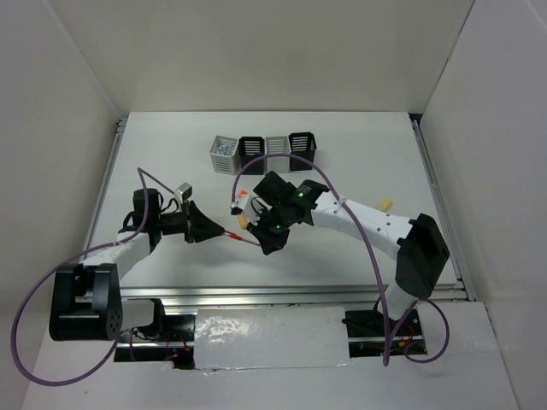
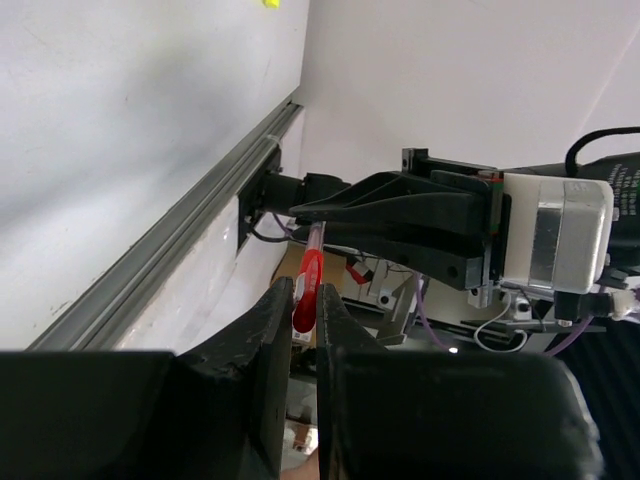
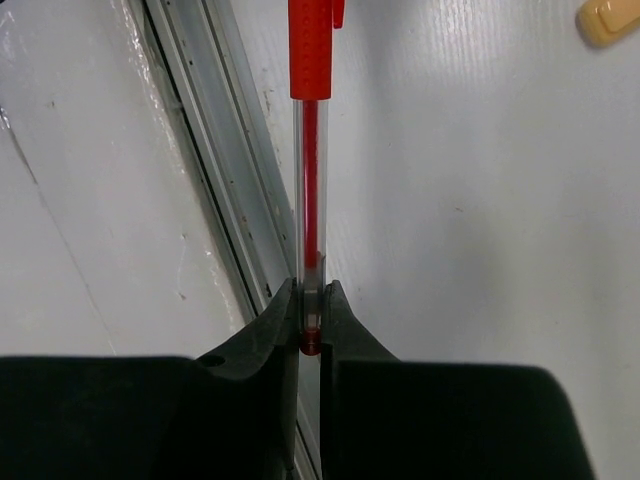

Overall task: Sort the stationery into containers
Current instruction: Close the pen cap on the pen.

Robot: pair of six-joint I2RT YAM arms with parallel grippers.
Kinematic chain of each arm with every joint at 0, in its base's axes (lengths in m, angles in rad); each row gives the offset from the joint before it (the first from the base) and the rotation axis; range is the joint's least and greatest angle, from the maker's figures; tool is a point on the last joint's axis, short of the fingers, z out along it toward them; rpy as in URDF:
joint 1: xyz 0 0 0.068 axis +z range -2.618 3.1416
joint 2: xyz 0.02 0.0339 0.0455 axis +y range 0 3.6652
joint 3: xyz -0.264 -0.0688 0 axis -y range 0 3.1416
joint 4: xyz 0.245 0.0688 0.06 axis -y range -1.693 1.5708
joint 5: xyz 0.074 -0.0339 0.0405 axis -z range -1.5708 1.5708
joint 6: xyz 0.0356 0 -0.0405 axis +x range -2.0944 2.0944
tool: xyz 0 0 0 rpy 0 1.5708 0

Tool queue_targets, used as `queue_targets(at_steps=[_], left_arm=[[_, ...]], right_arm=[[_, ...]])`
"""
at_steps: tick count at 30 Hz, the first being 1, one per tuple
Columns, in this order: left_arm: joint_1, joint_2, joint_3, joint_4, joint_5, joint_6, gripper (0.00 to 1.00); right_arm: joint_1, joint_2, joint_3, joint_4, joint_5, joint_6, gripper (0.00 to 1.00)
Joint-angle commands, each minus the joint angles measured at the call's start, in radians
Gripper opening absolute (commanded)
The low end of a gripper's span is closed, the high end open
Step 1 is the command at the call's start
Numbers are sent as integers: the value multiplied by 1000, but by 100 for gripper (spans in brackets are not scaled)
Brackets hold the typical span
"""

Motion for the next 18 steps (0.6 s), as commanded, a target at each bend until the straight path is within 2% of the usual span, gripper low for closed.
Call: queue_targets(at_steps=[1, 5, 9, 14, 18], left_arm=[[-35, -33, 53, -88, 9, 124, 0], [-35, -50, 18, -30, 0, 87, 0], [-64, -78, 7, -64, -46, 111, 0], [-76, -99, -68, 143, -46, -51, 0], [-81, -105, -70, 148, -38, -54, 0]], right_arm=[[18, 0, 54, 40, 0, -7, 0], [32, 20, 92, 33, -5, -4, 0], [49, 35, 125, 32, -9, 1, 0], [67, 37, 120, 69, 0, 36, 0], [67, 14, 94, 134, 36, 57, 0]])
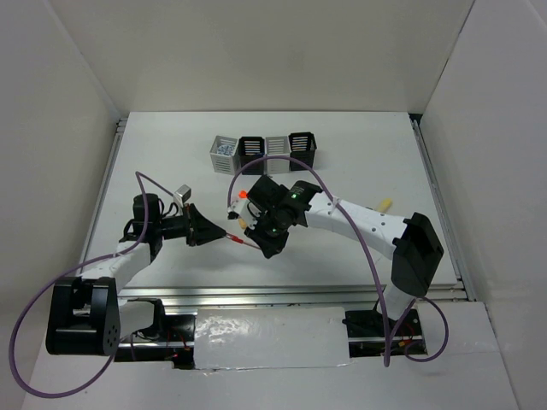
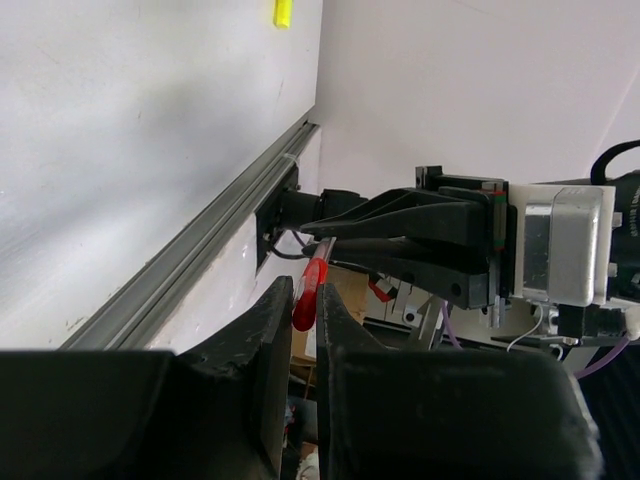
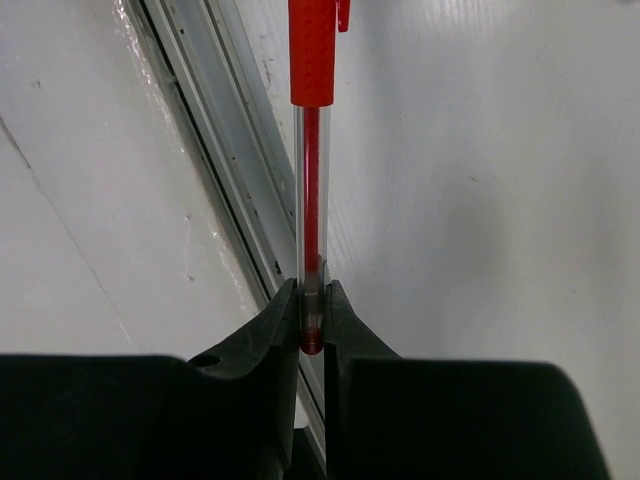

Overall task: Sort the stationery into containers
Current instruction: Close the pen cap on the pen.

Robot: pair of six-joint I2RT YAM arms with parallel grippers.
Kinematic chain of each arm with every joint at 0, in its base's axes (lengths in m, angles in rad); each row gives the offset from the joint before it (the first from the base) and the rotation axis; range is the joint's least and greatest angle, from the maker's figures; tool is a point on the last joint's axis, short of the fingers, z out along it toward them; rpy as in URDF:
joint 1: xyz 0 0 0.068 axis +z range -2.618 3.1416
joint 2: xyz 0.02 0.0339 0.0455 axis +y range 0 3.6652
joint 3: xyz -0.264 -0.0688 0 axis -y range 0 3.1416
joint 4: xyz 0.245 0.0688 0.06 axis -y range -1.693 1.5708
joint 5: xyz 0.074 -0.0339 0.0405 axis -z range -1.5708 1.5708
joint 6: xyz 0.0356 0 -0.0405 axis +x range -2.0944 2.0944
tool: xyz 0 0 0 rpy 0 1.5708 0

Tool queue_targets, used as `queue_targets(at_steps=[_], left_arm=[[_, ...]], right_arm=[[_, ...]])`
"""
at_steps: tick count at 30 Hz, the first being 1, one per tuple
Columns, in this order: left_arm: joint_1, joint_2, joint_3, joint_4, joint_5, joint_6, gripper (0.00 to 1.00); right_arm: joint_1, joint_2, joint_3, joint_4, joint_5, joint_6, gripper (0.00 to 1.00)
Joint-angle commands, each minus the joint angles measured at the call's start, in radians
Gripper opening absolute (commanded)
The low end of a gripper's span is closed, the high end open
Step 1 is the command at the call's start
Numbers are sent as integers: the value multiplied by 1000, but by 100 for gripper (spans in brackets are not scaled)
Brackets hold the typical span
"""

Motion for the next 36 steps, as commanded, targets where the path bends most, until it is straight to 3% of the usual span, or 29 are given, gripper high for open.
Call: queue_targets(at_steps=[1, 36], left_arm=[[-43, -22, -2, 63, 40, -34, 0], [-63, -4, -2, 87, 51, -68, 0]], right_arm=[[24, -32, 29, 236, -8, 24, 0], [34, 65, 218, 302, -20, 42, 0]])
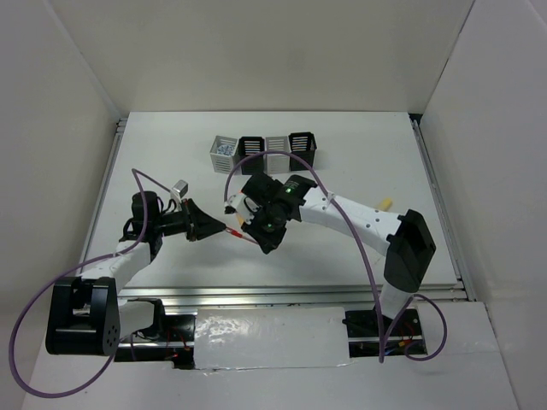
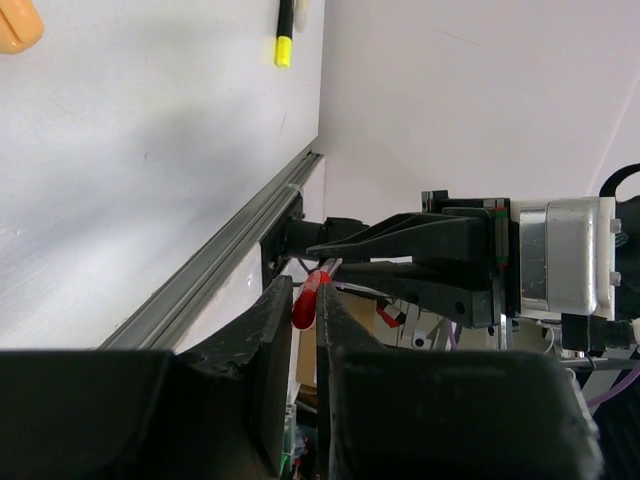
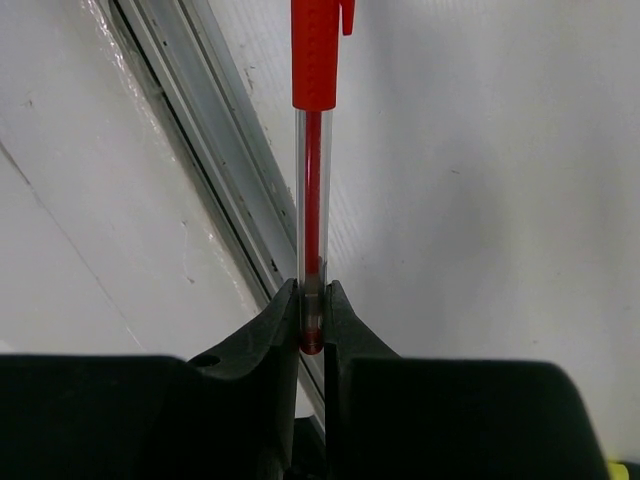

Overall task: Sort the stationery into containers
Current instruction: Close the pen cap on the pen.

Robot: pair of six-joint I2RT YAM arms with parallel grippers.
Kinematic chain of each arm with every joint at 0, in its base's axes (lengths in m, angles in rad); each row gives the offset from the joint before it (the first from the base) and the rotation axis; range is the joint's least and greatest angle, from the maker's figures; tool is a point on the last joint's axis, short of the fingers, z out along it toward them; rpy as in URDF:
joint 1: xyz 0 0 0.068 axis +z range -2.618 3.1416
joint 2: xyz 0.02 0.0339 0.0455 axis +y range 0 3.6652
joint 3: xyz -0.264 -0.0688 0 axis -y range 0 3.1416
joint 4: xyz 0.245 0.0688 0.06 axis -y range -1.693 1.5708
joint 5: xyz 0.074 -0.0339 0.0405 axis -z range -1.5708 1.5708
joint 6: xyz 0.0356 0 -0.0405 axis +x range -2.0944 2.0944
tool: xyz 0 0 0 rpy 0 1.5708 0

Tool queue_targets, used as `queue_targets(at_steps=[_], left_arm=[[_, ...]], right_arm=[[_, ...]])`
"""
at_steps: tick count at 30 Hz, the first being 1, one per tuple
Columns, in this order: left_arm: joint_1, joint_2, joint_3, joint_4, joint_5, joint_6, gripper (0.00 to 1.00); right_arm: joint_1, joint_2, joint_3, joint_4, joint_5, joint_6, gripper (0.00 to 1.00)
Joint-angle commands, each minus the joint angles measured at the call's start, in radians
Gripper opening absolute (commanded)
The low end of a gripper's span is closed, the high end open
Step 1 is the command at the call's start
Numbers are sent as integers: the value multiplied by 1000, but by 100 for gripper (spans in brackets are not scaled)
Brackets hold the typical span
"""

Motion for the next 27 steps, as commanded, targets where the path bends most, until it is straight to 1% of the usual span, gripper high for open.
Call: queue_targets(at_steps=[1, 7, 16, 17, 18, 20, 21, 23, 27], left_arm=[[-57, -5, -13, 23, 110, -32, 0], [-57, -13, -39, 105, 122, -117, 0], [-60, -21, -42, 103, 122, -111, 0], [-58, -21, -36, 62, 118, -95, 0], [-58, -19, -15, 24, 113, -40, 0], [-50, -10, 17, -50, 99, 22, 0], [-41, -9, 57, -108, 85, 78, 0], [-18, 11, 108, -156, 73, 128, 0], [-7, 39, 152, -151, 61, 146, 0]], right_arm=[[32, 23, 129, 361, -67, 1, 0], [34, 33, 149, 367, -58, 7, 0], [34, 49, 164, 364, -55, 5, 0], [34, 44, 160, 364, -56, 5, 0], [36, 38, 151, 362, -56, 4, 0], [34, 23, 115, 362, -45, 2, 0], [34, 4, 105, 361, -44, 1, 0], [33, -14, 82, 345, -29, 4, 1], [28, -65, 17, 354, -6, 7, 4]])
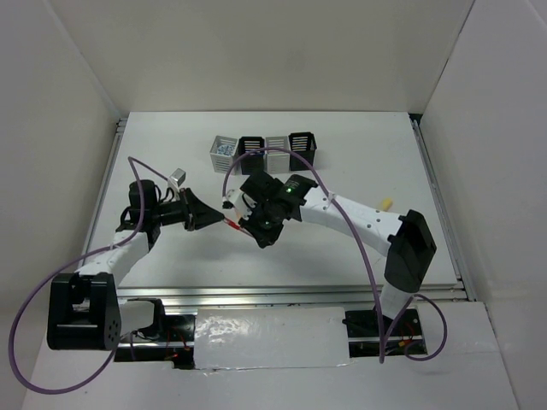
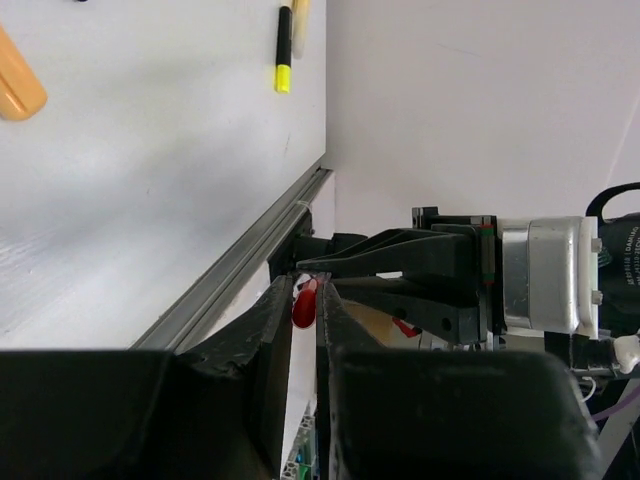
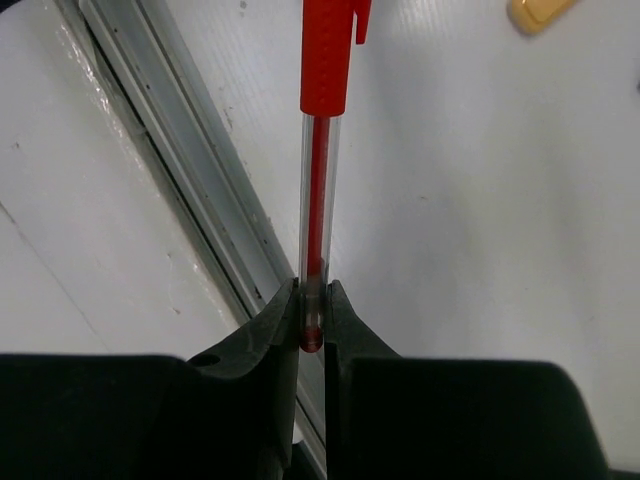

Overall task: Sort the stationery into containers
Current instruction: Close the pen cap on the pen, then place the pen in the storage box.

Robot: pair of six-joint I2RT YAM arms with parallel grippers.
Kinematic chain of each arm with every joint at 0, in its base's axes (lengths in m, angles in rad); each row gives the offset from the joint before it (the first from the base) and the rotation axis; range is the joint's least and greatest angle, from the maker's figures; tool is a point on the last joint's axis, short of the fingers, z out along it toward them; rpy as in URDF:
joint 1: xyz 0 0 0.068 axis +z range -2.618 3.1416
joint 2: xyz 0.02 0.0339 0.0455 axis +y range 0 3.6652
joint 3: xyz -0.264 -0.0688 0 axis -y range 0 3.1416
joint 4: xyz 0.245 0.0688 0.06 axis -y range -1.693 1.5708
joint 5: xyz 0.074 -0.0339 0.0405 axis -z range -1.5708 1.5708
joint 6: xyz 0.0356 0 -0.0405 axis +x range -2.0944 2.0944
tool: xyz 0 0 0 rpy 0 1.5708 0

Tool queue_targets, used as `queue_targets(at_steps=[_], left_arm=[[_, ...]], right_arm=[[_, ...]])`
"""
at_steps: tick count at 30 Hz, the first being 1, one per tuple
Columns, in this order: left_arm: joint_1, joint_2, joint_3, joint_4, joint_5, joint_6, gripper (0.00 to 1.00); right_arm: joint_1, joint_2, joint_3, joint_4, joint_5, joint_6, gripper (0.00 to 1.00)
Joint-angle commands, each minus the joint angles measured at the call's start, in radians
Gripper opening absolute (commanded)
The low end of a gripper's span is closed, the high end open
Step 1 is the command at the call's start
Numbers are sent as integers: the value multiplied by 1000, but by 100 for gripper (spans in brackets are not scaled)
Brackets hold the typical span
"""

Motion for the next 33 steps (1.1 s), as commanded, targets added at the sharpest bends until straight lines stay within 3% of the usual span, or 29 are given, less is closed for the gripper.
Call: queue_targets(at_steps=[1, 6, 15, 19, 22, 25, 27, 33], left_arm=[[-23, 15, 53, -60, 80, 85, 0], [-17, 50, 128, -43, 64, 94, 0], [-17, 95, 240, -38, 46, 108, 0], [-17, 144, 428, -211, 21, 326, 0], [-17, 196, 588, -362, -31, 480, 0], [-17, 253, 772, -489, -144, 658, 0], [-44, 300, 926, -580, -291, 793, 0], [-213, 427, 1196, -657, -722, 1074, 0]], right_arm=[[24, -84, -15, 320, -45, -6, 3], [-3, -124, -67, 323, -45, 8, 2], [-66, -204, -116, 334, -88, 26, 39], [-94, -253, -150, 306, -94, 20, 56], [-128, -297, -191, 280, -92, 11, 58], [-180, -346, -249, 255, -76, -4, 60], [-233, -389, -309, 252, -66, -11, 61], [-416, -466, -397, 261, -82, 20, 62]])
